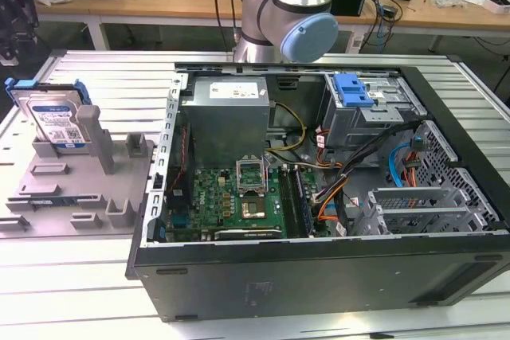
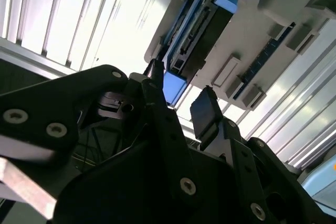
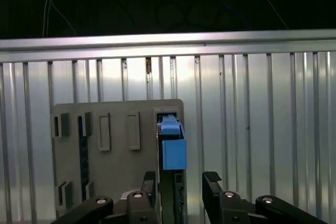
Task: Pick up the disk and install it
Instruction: 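Pick up the disk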
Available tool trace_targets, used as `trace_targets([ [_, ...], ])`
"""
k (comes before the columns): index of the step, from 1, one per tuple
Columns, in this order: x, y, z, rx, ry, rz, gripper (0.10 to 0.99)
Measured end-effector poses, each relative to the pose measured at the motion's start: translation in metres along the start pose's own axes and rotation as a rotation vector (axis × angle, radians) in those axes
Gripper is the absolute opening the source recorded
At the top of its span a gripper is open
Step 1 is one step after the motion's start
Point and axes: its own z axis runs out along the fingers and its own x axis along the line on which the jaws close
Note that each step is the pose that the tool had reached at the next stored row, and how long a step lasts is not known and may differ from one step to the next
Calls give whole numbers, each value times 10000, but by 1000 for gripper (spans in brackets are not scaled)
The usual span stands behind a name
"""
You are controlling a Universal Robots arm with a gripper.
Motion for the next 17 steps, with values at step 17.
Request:
trace_targets([
  [17,4,36,175,-191,3,-285,482],
])
